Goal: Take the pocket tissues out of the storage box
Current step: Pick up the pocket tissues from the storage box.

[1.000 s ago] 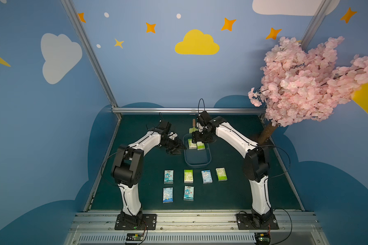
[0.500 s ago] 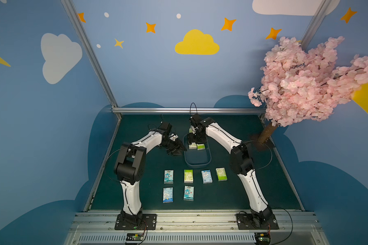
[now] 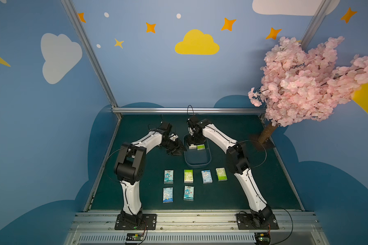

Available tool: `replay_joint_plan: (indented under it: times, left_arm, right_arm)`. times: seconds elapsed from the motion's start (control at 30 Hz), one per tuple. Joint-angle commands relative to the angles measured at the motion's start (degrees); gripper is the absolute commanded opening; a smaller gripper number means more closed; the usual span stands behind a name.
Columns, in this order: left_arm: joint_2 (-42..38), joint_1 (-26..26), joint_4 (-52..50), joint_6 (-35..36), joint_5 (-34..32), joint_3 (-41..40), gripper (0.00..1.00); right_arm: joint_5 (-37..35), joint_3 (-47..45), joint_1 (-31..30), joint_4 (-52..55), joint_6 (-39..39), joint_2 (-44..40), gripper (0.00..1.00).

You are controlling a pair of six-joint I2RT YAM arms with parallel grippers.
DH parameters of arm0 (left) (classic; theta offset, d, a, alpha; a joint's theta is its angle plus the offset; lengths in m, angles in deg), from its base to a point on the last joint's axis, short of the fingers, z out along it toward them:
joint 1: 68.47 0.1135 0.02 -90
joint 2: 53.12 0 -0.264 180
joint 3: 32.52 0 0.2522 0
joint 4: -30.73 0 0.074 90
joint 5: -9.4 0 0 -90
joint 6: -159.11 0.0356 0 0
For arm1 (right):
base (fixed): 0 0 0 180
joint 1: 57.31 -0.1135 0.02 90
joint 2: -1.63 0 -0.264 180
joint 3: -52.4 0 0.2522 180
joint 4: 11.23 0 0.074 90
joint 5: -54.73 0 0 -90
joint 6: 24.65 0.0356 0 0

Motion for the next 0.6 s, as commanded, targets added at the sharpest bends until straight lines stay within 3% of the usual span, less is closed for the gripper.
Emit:
replay_joint_plan:
  times: [0.0, 0.23, 0.57]
  left_arm:
    - [0.24, 0.18, -1.13, 0.71, 0.38, 1.22, 0.5]
    - [-0.09, 0.12, -1.24, 0.72, 0.14, 1.19, 0.5]
    - [-5.11, 0.29, -3.3, 3.44, -4.22, 0.02, 0.5]
  right_arm:
    - [-2.08, 1.69, -0.36, 1.33, -1.12, 2.72, 0.7]
    - [-3.55, 2.22, -0.42, 1.34, -1.2, 4.52, 0.69]
    - [-5.07, 0.81, -0.37, 1.31, -1.56, 0.19, 0.57]
